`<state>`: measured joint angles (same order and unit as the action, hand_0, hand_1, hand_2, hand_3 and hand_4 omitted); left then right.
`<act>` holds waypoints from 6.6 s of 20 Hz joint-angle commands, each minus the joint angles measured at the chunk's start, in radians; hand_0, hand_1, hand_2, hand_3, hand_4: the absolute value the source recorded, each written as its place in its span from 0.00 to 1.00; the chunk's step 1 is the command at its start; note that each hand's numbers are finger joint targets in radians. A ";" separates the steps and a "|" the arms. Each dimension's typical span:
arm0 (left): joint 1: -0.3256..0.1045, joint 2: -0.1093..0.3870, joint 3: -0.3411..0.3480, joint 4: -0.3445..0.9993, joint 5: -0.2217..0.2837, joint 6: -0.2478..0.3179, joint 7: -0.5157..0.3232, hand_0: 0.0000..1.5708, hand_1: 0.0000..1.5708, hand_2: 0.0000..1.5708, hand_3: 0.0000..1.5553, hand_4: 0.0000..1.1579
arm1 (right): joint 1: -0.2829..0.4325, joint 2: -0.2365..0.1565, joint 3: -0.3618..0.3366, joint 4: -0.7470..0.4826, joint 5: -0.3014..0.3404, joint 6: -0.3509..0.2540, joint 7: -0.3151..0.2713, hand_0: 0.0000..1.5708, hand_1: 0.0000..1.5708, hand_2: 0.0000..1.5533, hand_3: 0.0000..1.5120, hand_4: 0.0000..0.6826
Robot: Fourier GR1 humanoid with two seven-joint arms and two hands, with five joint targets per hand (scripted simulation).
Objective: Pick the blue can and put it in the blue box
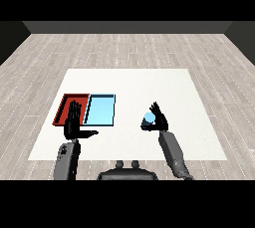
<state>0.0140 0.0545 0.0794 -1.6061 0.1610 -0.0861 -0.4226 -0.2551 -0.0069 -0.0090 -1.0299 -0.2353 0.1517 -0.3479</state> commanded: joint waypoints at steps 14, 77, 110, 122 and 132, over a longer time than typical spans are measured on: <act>0.058 -0.026 -0.036 -0.090 -0.006 0.009 0.017 0.00 0.00 0.00 0.00 0.00 | -0.036 0.007 0.115 0.052 -0.060 -0.131 -0.036 0.00 0.00 0.00 0.00 0.00; -0.366 -0.054 -0.475 0.506 0.087 0.326 0.029 0.00 0.00 0.00 0.00 0.00 | -0.220 0.007 0.366 -0.181 0.054 -0.377 -0.005 0.89 0.89 0.93 0.93 0.99; -0.549 -0.043 -0.615 0.616 0.019 0.542 0.085 0.20 0.20 0.31 0.21 0.16 | -0.403 0.006 0.574 -0.114 -0.098 -0.484 0.004 0.93 0.93 0.94 0.92 0.87; -0.481 -0.035 -0.589 0.577 0.033 0.615 0.045 0.52 0.52 0.54 0.46 0.59 | -0.362 0.006 0.659 -0.114 -0.137 -0.521 -0.035 0.92 0.92 0.94 0.92 0.88; -0.544 -0.053 -0.582 0.617 0.186 0.571 0.078 0.94 0.94 0.93 0.88 0.52 | -0.252 0.006 0.614 -0.227 -0.092 -0.499 0.014 0.89 0.89 0.93 0.92 0.81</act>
<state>-0.4612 0.0274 -0.5159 -0.9812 0.2953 0.4631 -0.4295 -0.5686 -0.0254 0.6095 -1.2192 -0.3205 -0.3630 -0.3411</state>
